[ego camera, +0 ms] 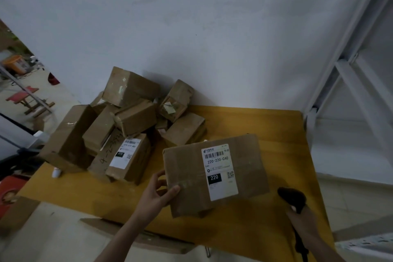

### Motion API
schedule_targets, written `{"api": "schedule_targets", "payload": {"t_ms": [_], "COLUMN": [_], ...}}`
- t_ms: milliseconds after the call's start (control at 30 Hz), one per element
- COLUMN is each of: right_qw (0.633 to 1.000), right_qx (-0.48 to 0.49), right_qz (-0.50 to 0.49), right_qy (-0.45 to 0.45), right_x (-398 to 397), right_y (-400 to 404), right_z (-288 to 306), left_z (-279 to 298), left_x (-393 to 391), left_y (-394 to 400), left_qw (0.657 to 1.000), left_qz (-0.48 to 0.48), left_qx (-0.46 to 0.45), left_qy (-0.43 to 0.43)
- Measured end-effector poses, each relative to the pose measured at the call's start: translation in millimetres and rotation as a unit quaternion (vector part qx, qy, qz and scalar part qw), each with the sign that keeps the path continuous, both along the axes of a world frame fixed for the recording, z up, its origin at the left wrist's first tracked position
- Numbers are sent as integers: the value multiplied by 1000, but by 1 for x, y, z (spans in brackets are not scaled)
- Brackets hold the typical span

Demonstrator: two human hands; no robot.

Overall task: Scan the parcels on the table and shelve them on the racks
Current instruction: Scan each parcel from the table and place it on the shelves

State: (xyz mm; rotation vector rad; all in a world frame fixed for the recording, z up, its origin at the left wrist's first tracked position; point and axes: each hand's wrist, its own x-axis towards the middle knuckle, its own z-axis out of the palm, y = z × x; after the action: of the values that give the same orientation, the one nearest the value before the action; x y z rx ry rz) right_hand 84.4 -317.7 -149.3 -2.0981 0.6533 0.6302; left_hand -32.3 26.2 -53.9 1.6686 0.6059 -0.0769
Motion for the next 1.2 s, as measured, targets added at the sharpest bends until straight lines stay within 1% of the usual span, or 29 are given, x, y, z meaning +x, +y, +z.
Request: {"api": "schedule_targets", "payload": {"t_ms": [100, 167, 267, 367, 600, 800, 967, 1067, 1133, 1200], "right_qw": [995, 990, 983, 973, 966, 967, 962, 960, 960, 965], "right_qx": [27, 44, 68, 107, 108, 117, 131, 131, 111, 85], "right_qz": [-16, -9, 36, 75, 65, 52, 49, 31, 0, -37], "right_qy": [-93, -133, -169, -190, -226, -222, -236, -247, -259, -247], "right_x": [-20, -35, -56, -71, -82, -83, -81, -74, -65, -50], "right_y": [13, 21, 43, 67, 93, 93, 86, 72, 56, 35], "right_z": [45, 80, 128, 151, 157, 157, 153, 142, 129, 106], "left_z": [-5, -8, -13, -16, -27, -34, -36, -35, -32, -30], "left_x": [10, 19, 32, 42, 50, 52, 55, 55, 53, 49], "left_y": [4, 6, 3, -2, -8, -6, -6, -8, -10, -11], "left_qw": [999, 999, 998, 996, 993, 991, 991, 991, 992, 995], "left_qz": [-18, -32, -52, -73, -108, -124, -123, -116, -107, -88], "left_qx": [34, 33, 28, 16, 2, 3, 12, 8, 6, 5], "left_qy": [-11, -13, -26, -44, -54, -56, -60, -60, -60, -55]}}
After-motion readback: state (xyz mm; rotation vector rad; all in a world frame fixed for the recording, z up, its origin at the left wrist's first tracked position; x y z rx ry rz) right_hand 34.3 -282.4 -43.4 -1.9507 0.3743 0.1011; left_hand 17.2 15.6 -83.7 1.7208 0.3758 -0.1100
